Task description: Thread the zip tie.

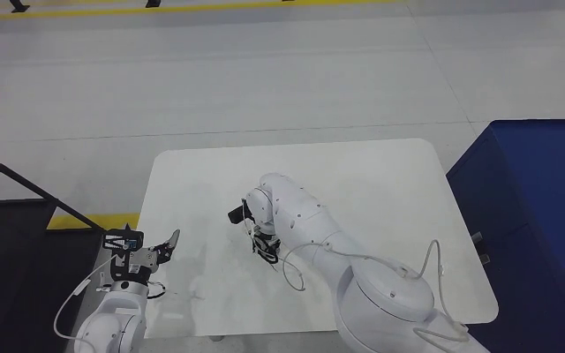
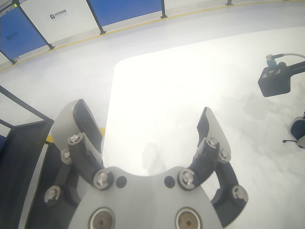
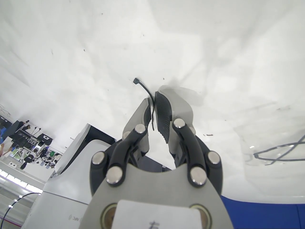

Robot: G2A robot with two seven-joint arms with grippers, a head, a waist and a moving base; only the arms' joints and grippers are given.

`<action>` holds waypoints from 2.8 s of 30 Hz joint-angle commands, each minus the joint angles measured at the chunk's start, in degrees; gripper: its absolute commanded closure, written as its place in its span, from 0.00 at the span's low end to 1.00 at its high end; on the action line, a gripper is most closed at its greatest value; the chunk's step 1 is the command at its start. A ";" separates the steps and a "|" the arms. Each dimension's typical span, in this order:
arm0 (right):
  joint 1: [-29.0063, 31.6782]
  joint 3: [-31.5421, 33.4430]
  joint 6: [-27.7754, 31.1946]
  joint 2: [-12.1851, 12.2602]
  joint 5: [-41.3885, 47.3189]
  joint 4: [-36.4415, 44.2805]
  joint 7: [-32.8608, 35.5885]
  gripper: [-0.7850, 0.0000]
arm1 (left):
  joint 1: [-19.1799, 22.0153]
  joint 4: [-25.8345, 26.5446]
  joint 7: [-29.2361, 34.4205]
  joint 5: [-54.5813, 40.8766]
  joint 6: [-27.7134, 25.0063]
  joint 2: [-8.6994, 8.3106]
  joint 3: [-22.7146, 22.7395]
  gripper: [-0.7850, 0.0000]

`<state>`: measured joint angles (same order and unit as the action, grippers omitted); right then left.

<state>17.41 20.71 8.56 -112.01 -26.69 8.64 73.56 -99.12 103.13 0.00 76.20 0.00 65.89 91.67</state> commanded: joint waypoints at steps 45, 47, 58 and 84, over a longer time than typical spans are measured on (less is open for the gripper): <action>-2.75 8.22 5.61 4.02 10.56 -0.35 2.32 0.52 | 0.00 0.00 0.00 0.00 0.00 0.00 0.00 0.00; -2.75 8.22 5.61 4.02 10.56 -0.35 2.32 0.52 | 0.00 0.00 0.00 0.00 0.00 0.00 0.00 0.00; -3.45 7.17 -5.99 4.56 5.40 6.53 1.24 0.00 | 0.00 0.00 0.00 0.00 0.00 0.00 0.00 0.00; -1.30 2.31 8.11 3.40 -7.69 9.27 -1.68 0.76 | 0.00 0.00 0.00 0.00 0.00 0.00 0.00 0.00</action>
<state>16.21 23.01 16.40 -108.52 -34.33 18.36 71.73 -99.12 103.13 0.00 76.20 0.00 65.89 91.67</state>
